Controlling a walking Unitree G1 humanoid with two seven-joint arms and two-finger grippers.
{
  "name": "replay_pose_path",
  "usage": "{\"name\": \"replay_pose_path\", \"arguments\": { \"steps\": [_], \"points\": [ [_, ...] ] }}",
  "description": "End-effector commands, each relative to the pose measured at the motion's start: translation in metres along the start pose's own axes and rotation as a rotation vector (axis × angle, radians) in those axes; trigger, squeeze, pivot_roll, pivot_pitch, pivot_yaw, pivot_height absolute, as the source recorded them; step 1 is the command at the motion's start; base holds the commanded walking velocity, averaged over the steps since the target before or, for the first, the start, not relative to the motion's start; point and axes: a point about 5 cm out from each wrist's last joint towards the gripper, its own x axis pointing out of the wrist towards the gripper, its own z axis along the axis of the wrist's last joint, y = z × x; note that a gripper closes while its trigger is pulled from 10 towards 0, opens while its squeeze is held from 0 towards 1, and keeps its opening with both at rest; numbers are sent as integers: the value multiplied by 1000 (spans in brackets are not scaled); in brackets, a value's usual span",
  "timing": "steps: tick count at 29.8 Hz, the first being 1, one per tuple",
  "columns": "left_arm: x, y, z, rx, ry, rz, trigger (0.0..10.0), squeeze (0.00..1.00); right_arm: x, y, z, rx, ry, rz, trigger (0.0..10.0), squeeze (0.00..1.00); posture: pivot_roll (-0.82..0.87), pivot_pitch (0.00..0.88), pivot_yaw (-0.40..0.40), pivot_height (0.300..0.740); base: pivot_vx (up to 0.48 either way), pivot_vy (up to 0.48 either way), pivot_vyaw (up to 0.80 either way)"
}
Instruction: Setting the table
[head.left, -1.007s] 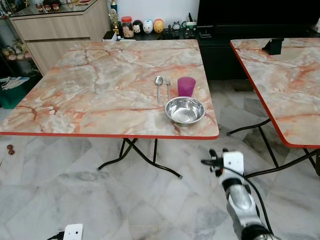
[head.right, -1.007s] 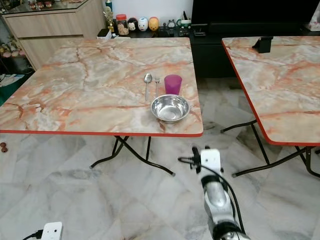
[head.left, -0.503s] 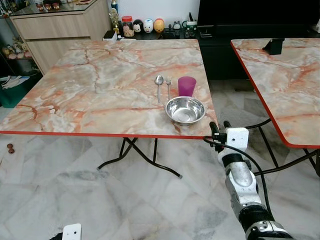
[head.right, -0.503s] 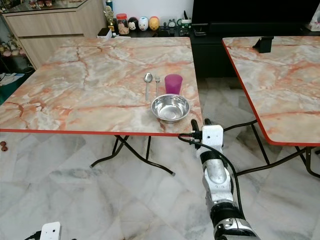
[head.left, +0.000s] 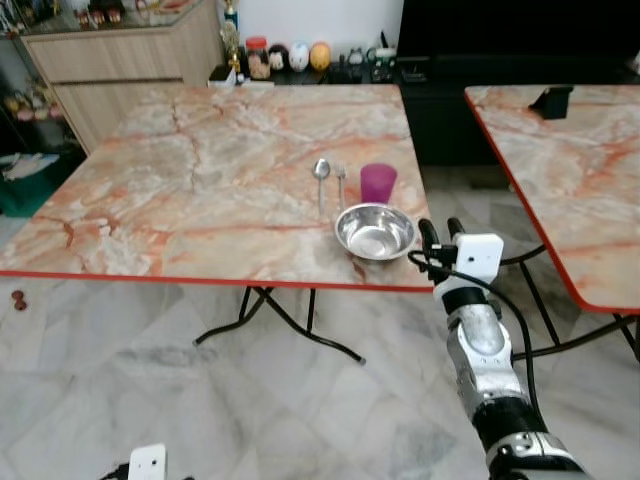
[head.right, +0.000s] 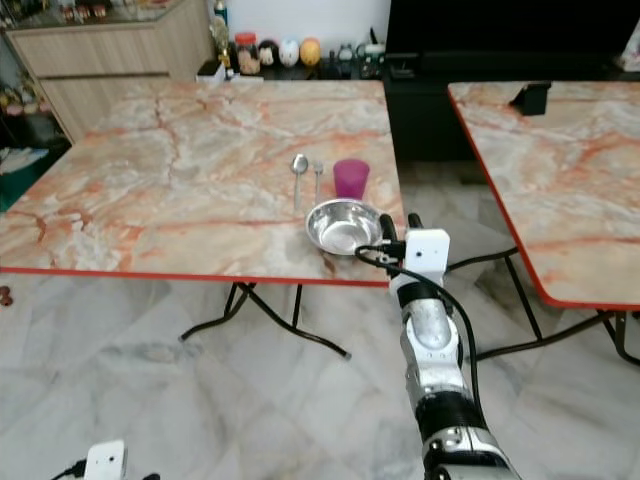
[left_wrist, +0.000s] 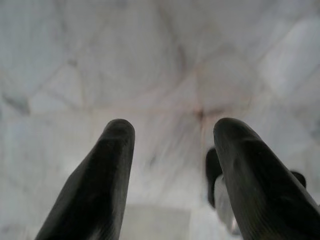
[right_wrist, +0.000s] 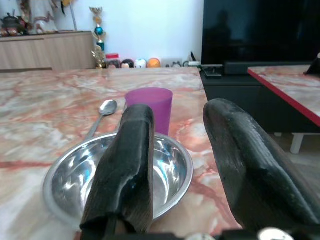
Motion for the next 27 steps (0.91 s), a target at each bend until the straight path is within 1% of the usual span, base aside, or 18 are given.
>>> {"name": "replay_pose_path", "arguments": {
  "steps": [1, 9, 14, 15, 16, 17, 18, 21, 22, 27],
  "points": [
    [0, -1, 1, 1, -6, -6, 10000, 0, 4, -3, 8, 0, -22, -4, 10000, 0, -34, 0, 56, 740, 364, 0, 0],
    [1, -3, 2, 4, -12, -6, 10000, 0, 4, -2, 9, 5, -20, -2, 10000, 0, -32, 0, 54, 740, 362, 0, 0],
    [1, -4, 2, 6, -18, -8, 10000, 0, 4, -3, 9, 19, -12, -12, 10000, 0, -32, 0, 54, 740, 0, 0, 0],
    [1, -4, 2, 8, -18, -9, 10000, 0, 4, -4, 8, 22, -6, -18, 10000, 894, -32, 0, 54, 740, 0, 0, 0],
    [1, -4, 2, 10, -17, -10, 10000, 0, 5, -6, 8, 24, 7, -28, 10000, 1000, -34, 0, 55, 740, 0, 0, 0],
    [1, -5, 2, 10, -16, -10, 10000, 0, 5, -7, 7, 7, 30, -34, 10000, 1000, -35, 0, 55, 740, 0, 0, 0],
    [1, -5, 2, 10, -15, -11, 10000, 0, 5, -7, 8, 7, 27, -34, 10000, 1000, -35, 0, 55, 740, 0, 0, 0],
    [1, -5, 2, 13, -15, -11, 10000, 0, 7, -6, 13, 39, 11, -21, 10000, 1000, -34, 0, 56, 740, 0, 0, 0],
    [1, -5, 2, 14, -13, -11, 10000, 0, 7, -6, 15, 8, 19, -23, 10000, 1000, -38, 0, 54, 740, 0, 0, 0],
    [1, -5, 1, 18, -12, -11, 10000, 0, 5, -9, 18, 15, 58, -67, 10000, 1000, -38, 0, 54, 740, 0, 0, 0]
  ]
}}
